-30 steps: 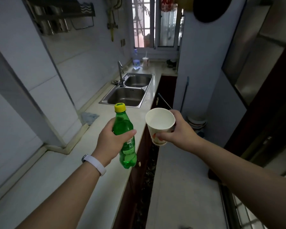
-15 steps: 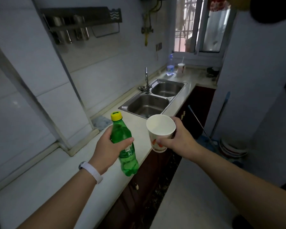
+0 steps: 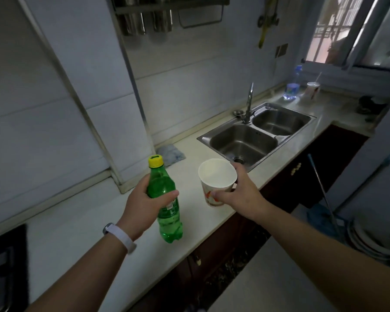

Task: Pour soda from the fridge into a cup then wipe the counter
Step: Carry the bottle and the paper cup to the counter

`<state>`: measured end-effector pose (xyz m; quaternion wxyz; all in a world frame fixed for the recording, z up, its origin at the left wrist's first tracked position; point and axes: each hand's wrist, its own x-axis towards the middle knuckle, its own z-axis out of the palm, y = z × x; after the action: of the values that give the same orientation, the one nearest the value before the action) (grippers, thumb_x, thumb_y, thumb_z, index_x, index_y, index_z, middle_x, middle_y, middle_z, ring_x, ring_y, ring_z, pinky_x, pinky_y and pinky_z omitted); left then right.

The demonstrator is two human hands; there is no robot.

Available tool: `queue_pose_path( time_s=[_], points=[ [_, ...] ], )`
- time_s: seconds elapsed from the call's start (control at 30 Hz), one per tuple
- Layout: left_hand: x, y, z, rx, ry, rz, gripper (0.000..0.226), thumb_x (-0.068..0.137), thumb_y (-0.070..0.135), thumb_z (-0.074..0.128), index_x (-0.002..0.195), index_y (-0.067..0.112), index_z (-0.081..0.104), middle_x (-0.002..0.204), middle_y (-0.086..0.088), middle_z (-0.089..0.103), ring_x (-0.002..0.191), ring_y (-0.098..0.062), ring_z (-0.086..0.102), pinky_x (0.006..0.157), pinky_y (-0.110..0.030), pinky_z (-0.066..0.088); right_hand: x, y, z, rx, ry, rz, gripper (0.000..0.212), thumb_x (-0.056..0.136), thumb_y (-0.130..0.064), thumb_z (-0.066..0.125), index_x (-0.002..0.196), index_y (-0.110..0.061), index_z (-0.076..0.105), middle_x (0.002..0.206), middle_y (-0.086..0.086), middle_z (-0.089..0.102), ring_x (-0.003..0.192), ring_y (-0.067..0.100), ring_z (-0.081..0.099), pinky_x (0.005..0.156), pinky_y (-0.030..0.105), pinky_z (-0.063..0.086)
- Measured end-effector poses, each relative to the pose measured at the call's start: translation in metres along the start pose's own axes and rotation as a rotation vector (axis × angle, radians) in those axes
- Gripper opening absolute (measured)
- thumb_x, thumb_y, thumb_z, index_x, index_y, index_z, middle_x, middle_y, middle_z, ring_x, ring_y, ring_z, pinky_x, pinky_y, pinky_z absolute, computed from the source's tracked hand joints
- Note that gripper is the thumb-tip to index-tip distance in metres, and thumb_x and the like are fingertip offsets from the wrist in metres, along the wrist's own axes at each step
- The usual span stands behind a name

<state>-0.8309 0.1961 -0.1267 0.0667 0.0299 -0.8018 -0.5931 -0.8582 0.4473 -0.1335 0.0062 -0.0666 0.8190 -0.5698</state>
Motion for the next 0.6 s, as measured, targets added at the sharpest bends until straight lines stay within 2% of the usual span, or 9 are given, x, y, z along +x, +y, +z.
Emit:
queue_pose_path(
  time_s=[0.07, 0.23, 0.5, 0.6],
  points=[
    [0.017, -0.009, -0.004, -0.001, 0.041, -0.016, 0.043, 0.072, 0.025, 0.085, 0.108, 0.034, 0.063, 0.098, 0.011, 0.073, 0.087, -0.005, 0.069, 0.075, -0.03, 0.054, 0.021, 0.003, 0.009, -0.022, -0.024, -0.007, 0.079, 0.067, -0.024, 0.086, 0.128, -0.032, 0.036, 0.124, -0.009, 0.048, 0.113, 0.007, 0.048, 0.097, 0.03, 0.047],
    [0.058, -0.028, -0.01, -0.008, 0.08, -0.037, 0.046, 0.071, 0.025, 0.086, 0.11, 0.033, 0.062, 0.101, 0.009, 0.071, 0.091, -0.009, 0.068, 0.077, -0.031, 0.054, 0.069, 0.01, 0.024, -0.057, -0.129, -0.013, 0.078, 0.068, -0.025, 0.086, 0.129, -0.03, 0.038, 0.118, -0.023, 0.045, 0.11, 0.001, 0.048, 0.096, 0.034, 0.049],
    [0.095, -0.05, -0.017, -0.039, 0.161, -0.094, 0.047, 0.071, 0.022, 0.085, 0.11, 0.035, 0.062, 0.103, 0.013, 0.07, 0.091, -0.003, 0.066, 0.075, -0.025, 0.052, 0.129, 0.024, 0.051, -0.071, -0.211, 0.016, 0.081, 0.068, -0.026, 0.086, 0.13, -0.031, 0.034, 0.116, -0.019, 0.045, 0.105, 0.01, 0.052, 0.087, 0.025, 0.051],
    [0.1, -0.056, -0.024, -0.041, 0.209, -0.108, 0.046, 0.069, 0.023, 0.086, 0.108, 0.034, 0.063, 0.103, 0.012, 0.071, 0.092, -0.006, 0.067, 0.078, -0.029, 0.054, 0.144, 0.031, 0.066, -0.061, -0.269, 0.026, 0.082, 0.067, -0.026, 0.086, 0.13, -0.031, 0.034, 0.118, -0.015, 0.045, 0.105, 0.011, 0.052, 0.086, 0.025, 0.052]
  ],
)
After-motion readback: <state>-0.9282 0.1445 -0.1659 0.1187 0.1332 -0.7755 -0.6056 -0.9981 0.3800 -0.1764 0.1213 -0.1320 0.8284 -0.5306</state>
